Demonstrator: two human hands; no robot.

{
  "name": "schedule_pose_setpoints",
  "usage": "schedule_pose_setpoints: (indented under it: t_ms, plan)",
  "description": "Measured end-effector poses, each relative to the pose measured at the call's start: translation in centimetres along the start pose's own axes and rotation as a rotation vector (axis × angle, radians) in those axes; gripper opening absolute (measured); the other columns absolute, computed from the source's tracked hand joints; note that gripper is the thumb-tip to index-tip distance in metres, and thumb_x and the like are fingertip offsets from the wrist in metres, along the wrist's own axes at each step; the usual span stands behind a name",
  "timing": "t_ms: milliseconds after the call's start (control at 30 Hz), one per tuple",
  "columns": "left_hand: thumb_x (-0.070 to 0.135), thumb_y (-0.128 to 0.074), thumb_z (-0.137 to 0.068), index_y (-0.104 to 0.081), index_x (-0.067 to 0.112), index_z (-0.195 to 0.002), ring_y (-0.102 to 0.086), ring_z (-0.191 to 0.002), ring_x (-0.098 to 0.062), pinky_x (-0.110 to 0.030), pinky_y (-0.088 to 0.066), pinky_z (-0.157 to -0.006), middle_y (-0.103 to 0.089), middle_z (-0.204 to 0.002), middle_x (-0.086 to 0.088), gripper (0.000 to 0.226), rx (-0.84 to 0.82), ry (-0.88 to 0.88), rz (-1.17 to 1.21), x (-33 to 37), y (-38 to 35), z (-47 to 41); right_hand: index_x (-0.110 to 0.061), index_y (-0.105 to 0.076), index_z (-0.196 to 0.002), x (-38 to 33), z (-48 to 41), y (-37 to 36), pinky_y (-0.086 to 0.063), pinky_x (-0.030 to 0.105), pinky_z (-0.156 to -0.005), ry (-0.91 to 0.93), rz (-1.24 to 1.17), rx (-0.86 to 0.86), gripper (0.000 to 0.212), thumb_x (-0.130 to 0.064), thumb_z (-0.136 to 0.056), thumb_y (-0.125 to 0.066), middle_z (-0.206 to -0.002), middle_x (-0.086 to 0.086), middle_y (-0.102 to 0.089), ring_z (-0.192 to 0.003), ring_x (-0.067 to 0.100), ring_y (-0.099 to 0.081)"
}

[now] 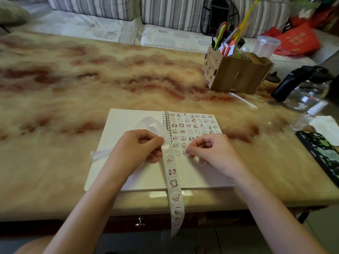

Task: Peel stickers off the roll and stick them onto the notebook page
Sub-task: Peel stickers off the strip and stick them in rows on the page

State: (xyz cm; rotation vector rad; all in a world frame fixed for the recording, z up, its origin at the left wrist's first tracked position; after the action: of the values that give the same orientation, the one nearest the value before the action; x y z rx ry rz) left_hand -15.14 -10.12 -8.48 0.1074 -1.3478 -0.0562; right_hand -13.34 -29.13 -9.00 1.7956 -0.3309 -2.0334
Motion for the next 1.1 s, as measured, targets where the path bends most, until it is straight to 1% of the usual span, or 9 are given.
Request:
schedule_pose_setpoints:
  t_ms: [300, 433, 500, 600, 667, 833, 967, 1067, 1100]
  plan:
    - [0.007, -0.064, -0.086, -0.068, 0.0, -0.079, -0.065, -0.053, -0.008, -0.024, -0.057, -0.06, -0.069, -0.063, -0.007, 0.011, 0.004, -0.006, -0.01, 0.1, 0.0, 0.0, -0.009, -0.073, -0.074, 0.2, 0.0, -0.2, -0.046, 0.022, -0.053, 0.028, 0.036, 0.036, 0.003, -0.008, -0.077, -0.073, -0.067, 0.004, -0.071, -0.051, 0.006, -0.055]
    - [0.007, -0.063, -0.086, -0.067, 0.001, -0.078, -0.065, -0.052, -0.008, -0.024, -0.057, -0.059, -0.069, -0.063, -0.007, 0.011, 0.003, -0.004, -0.005, 0.1, -0.1, 0.1, -0.013, -0.072, -0.07, 0.5, -0.1, -0.5, -0.045, 0.028, -0.056, 0.027, 0.059, 0.065, 0.006, -0.01, -0.075, -0.073, -0.066, 0.004, -0.071, -0.055, 0.009, -0.055]
    - [0.007, -0.064, -0.086, -0.068, 0.001, -0.078, -0.065, -0.052, -0.008, -0.024, -0.057, -0.059, -0.069, -0.063, -0.006, 0.011, 0.004, -0.004, -0.01, 0.1, -0.1, 0.1, -0.014, -0.071, -0.068, 0.6, -0.1, -0.7, -0.042, 0.028, -0.056, 0.033, 0.082, 0.078, 0.007, -0.012, -0.074, -0.074, -0.064, 0.002, -0.07, -0.054, 0.006, -0.053]
    - [0.008, -0.064, -0.086, -0.068, 0.001, -0.079, -0.065, -0.053, -0.008, -0.024, -0.057, -0.061, -0.07, -0.064, -0.007, 0.011, 0.007, 0.0, -0.015, 0.1, -0.1, 0.0, -0.017, -0.069, -0.068, 0.6, 0.0, -0.7, -0.039, 0.021, -0.055, 0.066, 0.145, 0.099, 0.01, -0.015, -0.074, -0.075, -0.059, -0.007, -0.063, -0.049, -0.002, -0.048]
    - [0.009, -0.064, -0.086, -0.068, 0.003, -0.078, -0.065, -0.054, -0.009, -0.024, -0.058, -0.061, -0.071, -0.064, -0.007, 0.011, 0.011, 0.001, -0.02, 0.0, -0.1, 0.0, -0.019, -0.068, -0.069, 0.7, 0.0, -0.7, -0.038, 0.022, -0.056, 0.088, 0.185, 0.109, 0.011, -0.018, -0.074, -0.078, -0.058, -0.009, -0.058, -0.05, 0.0, -0.046]
    - [0.009, -0.065, -0.086, -0.068, 0.005, -0.076, -0.065, -0.054, -0.009, -0.023, -0.058, -0.061, -0.07, -0.065, -0.007, 0.012, 0.014, 0.005, -0.038, -0.1, -0.1, -0.1, -0.021, -0.059, -0.082, 1.1, -0.6, -0.1, -0.037, 0.024, -0.059, 0.077, 0.107, 0.084, 0.024, -0.018, -0.072, -0.081, -0.06, -0.001, -0.057, -0.051, 0.006, -0.048]
    - [0.009, -0.065, -0.085, -0.068, 0.006, -0.074, -0.065, -0.054, -0.009, -0.022, -0.058, -0.06, -0.07, -0.063, -0.006, 0.012, 0.015, 0.001, -0.039, -0.1, -0.1, -0.1, -0.021, -0.061, -0.076, 1.4, -1.0, 0.0, -0.035, 0.023, -0.059, 0.088, 0.133, 0.091, 0.017, -0.013, -0.078, -0.075, -0.059, -0.005, -0.055, -0.047, 0.0, -0.045]
    - [0.009, -0.065, -0.086, -0.068, 0.004, -0.076, -0.065, -0.054, -0.009, -0.022, -0.057, -0.059, -0.07, -0.063, -0.006, 0.011, 0.016, 0.0, -0.037, -0.1, -0.1, 0.0, -0.019, -0.062, -0.08, 1.2, -0.9, 0.2, -0.039, 0.025, -0.058, 0.074, 0.082, 0.066, 0.016, -0.019, -0.076, -0.078, -0.059, -0.005, -0.055, -0.048, 0.001, -0.047]
    - [0.009, -0.065, -0.086, -0.068, 0.003, -0.077, -0.065, -0.053, -0.008, -0.022, -0.057, -0.058, -0.07, -0.063, -0.006, 0.011, 0.016, 0.0, -0.036, -0.1, -0.1, 0.0, -0.018, -0.062, -0.082, 1.2, -0.8, 0.2, -0.04, 0.026, -0.058, 0.061, 0.066, 0.057, 0.02, -0.023, -0.073, -0.08, -0.059, -0.005, -0.055, -0.049, 0.003, -0.048]
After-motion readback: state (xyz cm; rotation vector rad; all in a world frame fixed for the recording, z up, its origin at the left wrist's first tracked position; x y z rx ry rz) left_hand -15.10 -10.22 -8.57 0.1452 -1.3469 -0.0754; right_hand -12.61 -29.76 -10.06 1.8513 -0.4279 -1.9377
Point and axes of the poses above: each hand's wrist, its own z-axis away from the middle knuckle, its own y-axis out of the back of the hand, x = y × z, the point moved 2 cm from there along -z, towards the middle knuckle
